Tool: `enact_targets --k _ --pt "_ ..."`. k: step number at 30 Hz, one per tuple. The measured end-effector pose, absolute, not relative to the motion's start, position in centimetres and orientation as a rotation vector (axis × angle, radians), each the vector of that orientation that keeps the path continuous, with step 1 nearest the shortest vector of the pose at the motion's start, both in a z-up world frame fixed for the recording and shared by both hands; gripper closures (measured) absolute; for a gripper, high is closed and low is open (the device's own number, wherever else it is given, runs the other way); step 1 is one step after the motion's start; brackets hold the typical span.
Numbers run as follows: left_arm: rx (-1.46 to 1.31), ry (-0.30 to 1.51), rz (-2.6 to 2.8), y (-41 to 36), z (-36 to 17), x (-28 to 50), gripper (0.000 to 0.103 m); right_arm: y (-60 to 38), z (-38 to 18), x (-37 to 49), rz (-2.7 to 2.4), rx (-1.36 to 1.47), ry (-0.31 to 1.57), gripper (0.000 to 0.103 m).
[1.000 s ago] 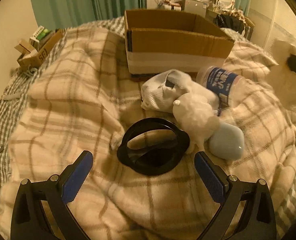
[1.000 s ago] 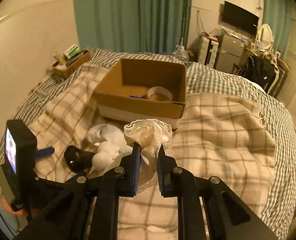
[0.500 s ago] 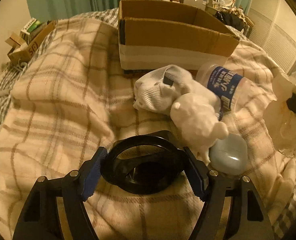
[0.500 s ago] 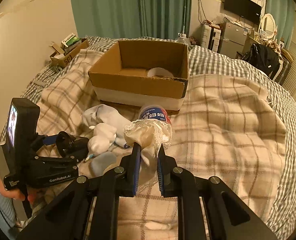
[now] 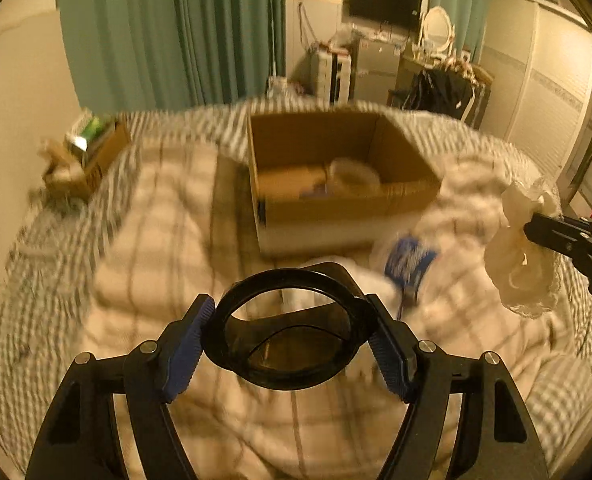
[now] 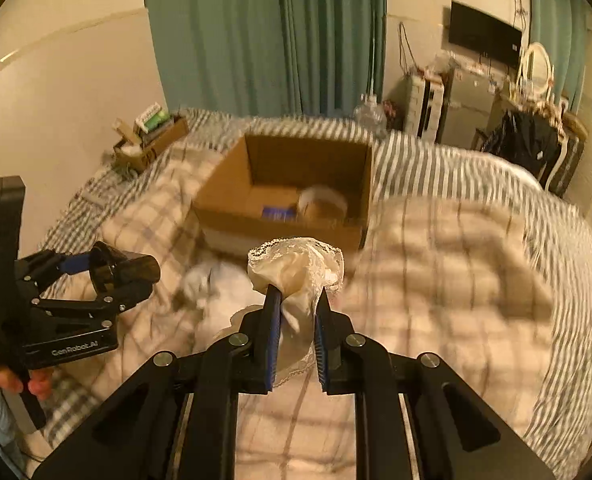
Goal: Organize objects
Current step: 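Lower the bag and black ring into the box and open both tools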
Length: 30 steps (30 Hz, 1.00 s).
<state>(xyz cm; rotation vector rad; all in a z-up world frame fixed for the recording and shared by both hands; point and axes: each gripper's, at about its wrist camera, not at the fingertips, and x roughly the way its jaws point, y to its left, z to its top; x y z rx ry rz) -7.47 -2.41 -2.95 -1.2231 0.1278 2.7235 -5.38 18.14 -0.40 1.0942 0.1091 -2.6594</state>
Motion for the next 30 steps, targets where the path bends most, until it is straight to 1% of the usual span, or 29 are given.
enact_targets --k 3,7,10,14,18,22,25,30 --pt "-1.147 0.162 2.745 -1.7 -0.2 -9.7 0.027 18.1 2.3 -7.5 -2.675 1.026 0.107 0.089" --pt "-1.062 0.144 2.750 -0.5 2.7 -13.8 0.027 17.7 5.3 -11.4 -2.677 0.961 0.119 0.090" --pt "-1.030 0.179 2.768 0.3 3.6 -16.9 0.027 17.5 6.3 -14.6 -2.670 0.942 0.127 0.091" --pt "-1.034 0.128 2.739 0.8 3.4 -21.0 0.027 16.8 6.5 -19.0 -2.663 0.922 0.156 0.092" --pt "-1.053 0.239 2.787 1.6 1.2 -24.3 0.027 16.1 4.7 -23.1 -2.640 0.939 0.173 0.093" --pt "-1.128 0.219 2.741 1.5 -2.4 -26.5 0.027 15.6 1.2 -26.6 -2.613 1.007 0.188 0.093" --pt "-1.151 0.281 2.735 1.9 -5.1 -27.4 0.027 15.7 -2.0 -28.5 -2.606 1.066 0.185 0.094" --pt "-1.152 0.315 2.726 2.2 -7.0 -27.8 0.026 16.3 -6.1 -29.6 -2.586 1.134 0.145 0.093"
